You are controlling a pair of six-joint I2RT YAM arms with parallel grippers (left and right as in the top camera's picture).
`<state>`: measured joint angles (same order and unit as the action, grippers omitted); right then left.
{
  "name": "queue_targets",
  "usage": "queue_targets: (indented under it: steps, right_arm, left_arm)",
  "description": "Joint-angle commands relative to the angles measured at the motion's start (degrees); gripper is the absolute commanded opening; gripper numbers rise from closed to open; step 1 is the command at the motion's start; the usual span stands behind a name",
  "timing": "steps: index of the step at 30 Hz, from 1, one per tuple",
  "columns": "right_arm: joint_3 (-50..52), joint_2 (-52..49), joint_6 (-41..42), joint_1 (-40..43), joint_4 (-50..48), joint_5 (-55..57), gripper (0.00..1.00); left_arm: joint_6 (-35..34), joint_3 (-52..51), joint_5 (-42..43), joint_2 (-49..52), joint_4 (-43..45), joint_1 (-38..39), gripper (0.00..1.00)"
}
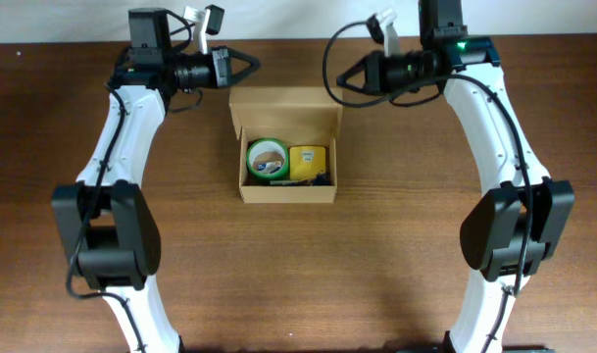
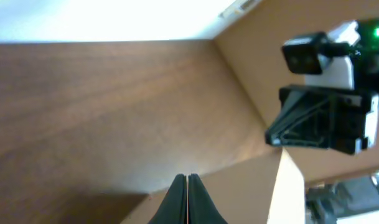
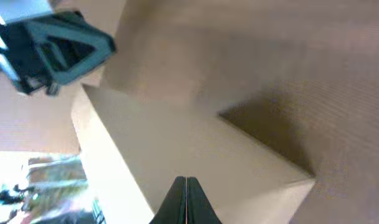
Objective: Pack container
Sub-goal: 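Grip the lid with both grippers and fold it down over the box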
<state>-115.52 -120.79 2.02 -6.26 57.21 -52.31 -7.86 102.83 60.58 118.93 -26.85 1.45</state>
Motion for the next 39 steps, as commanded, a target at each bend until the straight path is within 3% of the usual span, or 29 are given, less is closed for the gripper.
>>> queue_targets:
  steps: [1,6,15,21,29,35,39]
  right_arm:
    - [-0.5,1.6,-6.5,-0.4,4.6,1.4,0.04]
    - [-0.5,1.6,-12.1,-2.8,12.4,8.3,0.03]
    - [-0.5,1.6,-12.8,-5.0,21.9,9.8,0.04]
    - [-1.0,3.2,-13.8,-4.8,23.2,10.6,0.04]
    - [-1.0,12.4,-13.5,-5.9,24.4,17.0,0.04]
    - [-0.8,21.1,-13.2,-6.1,26.9,18.6,0.04]
    - [3.2,26.0,-14.1,-6.1,26.6,21.8,0.04]
  left_arm:
    - [8.1,0.9,-2.9,-2.6,-5.2,1.9,0.02]
    - [14.4,0.9,-9.0,-2.8,-16.4,5.2,0.02]
    - [15.3,0.9,-17.6,-3.5,-29.1,7.9,0.02]
    - [15.3,0.9,-19.1,-7.6,-30.5,7.9,0.02]
    - [16.4,0.8,-32.2,-20.4,-34.9,10.7,0.02]
    - [18.6,0.0,-33.1,-29.3,-39.7,12.0,0.02]
    - [19.8,-6.5,-34.1,-34.3,-39.2,12.0,0.02]
